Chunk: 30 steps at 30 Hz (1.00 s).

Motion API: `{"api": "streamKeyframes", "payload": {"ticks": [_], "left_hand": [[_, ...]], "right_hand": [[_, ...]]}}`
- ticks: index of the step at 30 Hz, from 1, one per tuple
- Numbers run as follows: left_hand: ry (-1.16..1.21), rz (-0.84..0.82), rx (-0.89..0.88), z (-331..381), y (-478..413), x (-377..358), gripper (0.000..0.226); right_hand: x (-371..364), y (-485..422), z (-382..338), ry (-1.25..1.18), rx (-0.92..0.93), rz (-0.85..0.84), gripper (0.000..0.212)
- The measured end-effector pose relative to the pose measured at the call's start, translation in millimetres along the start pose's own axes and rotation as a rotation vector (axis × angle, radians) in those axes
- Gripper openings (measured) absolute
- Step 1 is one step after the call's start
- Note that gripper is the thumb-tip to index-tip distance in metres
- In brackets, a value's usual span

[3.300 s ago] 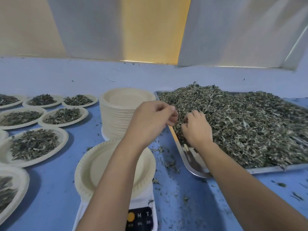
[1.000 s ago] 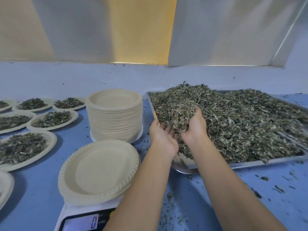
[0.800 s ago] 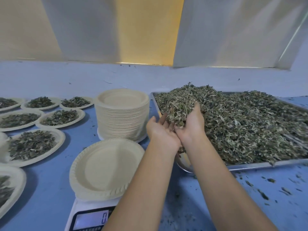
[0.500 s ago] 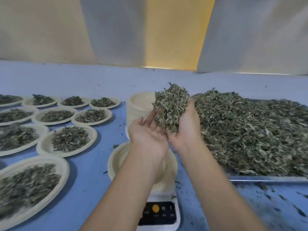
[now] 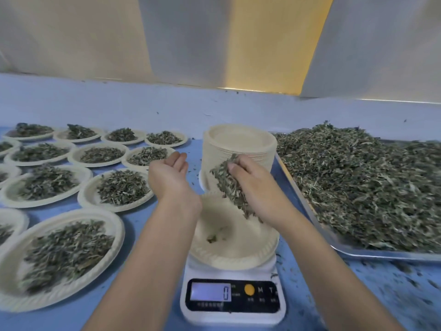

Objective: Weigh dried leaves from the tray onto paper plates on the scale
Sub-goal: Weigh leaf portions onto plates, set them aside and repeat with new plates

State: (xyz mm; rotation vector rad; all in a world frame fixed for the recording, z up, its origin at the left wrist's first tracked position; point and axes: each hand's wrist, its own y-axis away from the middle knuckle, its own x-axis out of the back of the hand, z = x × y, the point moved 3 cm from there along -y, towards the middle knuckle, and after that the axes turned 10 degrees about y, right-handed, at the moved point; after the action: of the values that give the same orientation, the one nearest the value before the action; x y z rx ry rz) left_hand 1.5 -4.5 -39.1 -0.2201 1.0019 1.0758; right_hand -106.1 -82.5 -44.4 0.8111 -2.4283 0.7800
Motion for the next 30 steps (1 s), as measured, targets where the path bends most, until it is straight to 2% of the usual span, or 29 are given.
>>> {"api": "streamKeyframes", "payload": {"ticks": [6,8,14,17,21,26,30], "left_hand": [[0.008,-0.005,-0.001,5.5,-8.5,0.4,0.046],[0.003,-0.011,0.012,4.8,-8.9,0.8,0.046],[0.014,-0.032,0.028,4.4,-9.5,3.8,0.046],[0.001,-0.041,0.035,2.9,-10.6,4.3,0.046],[-0.023,-0.057,0.061,0.3,-12.7,5.9,0.045],[-0.052,-0.103,0.111,-0.4,-16.4,6.7,0.043],[-0.079,-0.141,0.145,-2.4,-18.2,6.1,0.041]], "right_hand": [[-15.1,0.7,3.2,0.346,0.097,-0.244,0.037],[-17.6,3.1,2.9,0.324,0.060,-0.315,0.042],[-11.3,4.8,5.8,0.300,-0.009,-0.362,0.026],[-5.9,4.6,5.6,0.322,0.016,-0.339,0.033],[-2.6,2.2,8.6,0.333,0.030,-0.293,0.031],[1.7,-1.4,11.0,0.252,0.019,-0.092,0.031],[6.8,-3.8,10.7,0.133,-0.021,0.065,0.041]]}}
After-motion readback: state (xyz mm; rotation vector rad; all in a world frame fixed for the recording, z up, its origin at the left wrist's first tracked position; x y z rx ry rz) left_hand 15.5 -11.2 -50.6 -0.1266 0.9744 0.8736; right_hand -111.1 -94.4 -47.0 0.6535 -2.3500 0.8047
